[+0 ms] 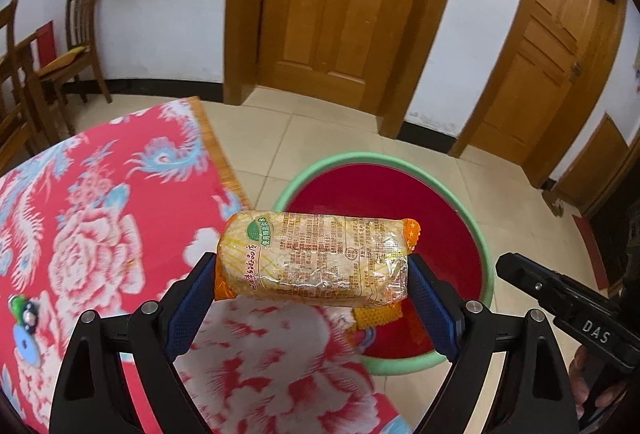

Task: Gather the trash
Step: 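Carry the snack bar and tube over the bucket and open both tools, then move both tools back over the table toward the toy figure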

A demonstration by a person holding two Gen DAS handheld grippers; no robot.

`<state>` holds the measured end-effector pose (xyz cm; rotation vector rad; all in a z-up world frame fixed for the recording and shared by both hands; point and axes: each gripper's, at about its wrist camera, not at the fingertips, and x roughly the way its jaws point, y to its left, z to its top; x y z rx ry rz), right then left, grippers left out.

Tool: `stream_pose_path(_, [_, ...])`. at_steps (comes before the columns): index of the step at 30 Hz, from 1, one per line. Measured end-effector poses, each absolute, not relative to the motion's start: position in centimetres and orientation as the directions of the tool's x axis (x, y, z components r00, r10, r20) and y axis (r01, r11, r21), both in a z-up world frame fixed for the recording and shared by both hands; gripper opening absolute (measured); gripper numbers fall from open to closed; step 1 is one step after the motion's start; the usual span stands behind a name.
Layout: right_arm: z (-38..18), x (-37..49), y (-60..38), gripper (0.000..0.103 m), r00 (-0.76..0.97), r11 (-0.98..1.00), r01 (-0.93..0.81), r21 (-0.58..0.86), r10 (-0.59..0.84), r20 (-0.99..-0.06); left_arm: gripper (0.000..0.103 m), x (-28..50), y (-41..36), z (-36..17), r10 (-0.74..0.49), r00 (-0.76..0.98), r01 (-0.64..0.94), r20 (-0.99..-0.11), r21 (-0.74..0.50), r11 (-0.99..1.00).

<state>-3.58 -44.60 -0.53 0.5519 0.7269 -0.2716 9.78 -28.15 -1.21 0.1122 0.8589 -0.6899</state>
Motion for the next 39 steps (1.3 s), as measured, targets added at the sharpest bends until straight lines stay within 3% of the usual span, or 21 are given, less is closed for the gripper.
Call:
stream_pose_path(25, [-0.6,-5.4,-46.7,0.032,0.718,0.795,0.461,0.394,-0.073,-0.693,0.102,9.5,-31.1,-2.3,-0.534,0.438,0.646,-0.723,-0.160,0.747])
stream_pose_path(39, [-0.3,-5.5,-46.5,0.032,0.720,0.799,0.455,0.393,-0.070,-0.691,0.102,9.1,-30.5,-1.5,-0.539,0.458,0.645,-0.707,-0.154,0.749])
